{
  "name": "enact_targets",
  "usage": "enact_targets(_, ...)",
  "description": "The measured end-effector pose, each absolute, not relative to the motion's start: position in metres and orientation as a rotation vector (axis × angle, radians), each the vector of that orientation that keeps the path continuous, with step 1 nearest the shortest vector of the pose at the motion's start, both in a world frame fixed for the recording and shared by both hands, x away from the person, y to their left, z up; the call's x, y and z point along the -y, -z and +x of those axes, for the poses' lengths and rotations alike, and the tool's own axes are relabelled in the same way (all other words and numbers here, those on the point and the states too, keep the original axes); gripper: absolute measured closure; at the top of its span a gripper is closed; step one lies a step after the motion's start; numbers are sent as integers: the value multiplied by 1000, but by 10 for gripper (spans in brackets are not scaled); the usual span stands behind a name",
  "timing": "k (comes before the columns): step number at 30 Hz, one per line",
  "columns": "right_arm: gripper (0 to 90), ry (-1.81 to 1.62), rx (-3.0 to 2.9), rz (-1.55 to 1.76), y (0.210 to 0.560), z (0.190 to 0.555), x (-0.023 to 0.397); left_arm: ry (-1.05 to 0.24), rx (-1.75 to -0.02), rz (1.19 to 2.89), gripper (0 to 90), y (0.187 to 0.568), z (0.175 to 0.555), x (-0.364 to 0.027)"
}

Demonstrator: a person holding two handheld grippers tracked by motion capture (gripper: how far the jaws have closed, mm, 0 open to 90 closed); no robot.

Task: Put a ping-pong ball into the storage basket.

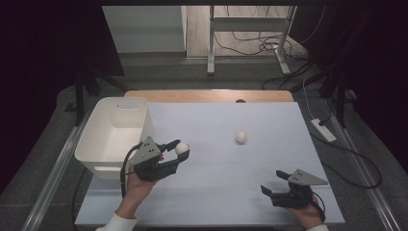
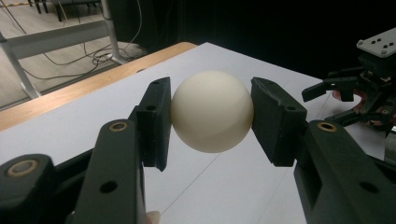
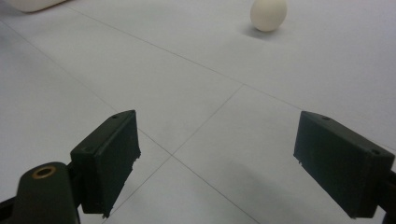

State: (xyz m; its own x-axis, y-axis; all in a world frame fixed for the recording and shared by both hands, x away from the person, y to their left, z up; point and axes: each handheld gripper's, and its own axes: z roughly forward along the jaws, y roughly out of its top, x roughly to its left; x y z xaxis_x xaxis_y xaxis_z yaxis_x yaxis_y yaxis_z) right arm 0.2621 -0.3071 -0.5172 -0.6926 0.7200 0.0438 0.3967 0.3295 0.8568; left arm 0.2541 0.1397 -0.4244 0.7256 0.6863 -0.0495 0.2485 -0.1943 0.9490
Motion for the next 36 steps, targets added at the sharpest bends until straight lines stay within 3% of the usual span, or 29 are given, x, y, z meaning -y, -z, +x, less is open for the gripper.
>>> enact_targets(36, 140, -1303, -2257, 993, 518, 262, 307, -513, -726, 1719, 510, 408, 245, -153)
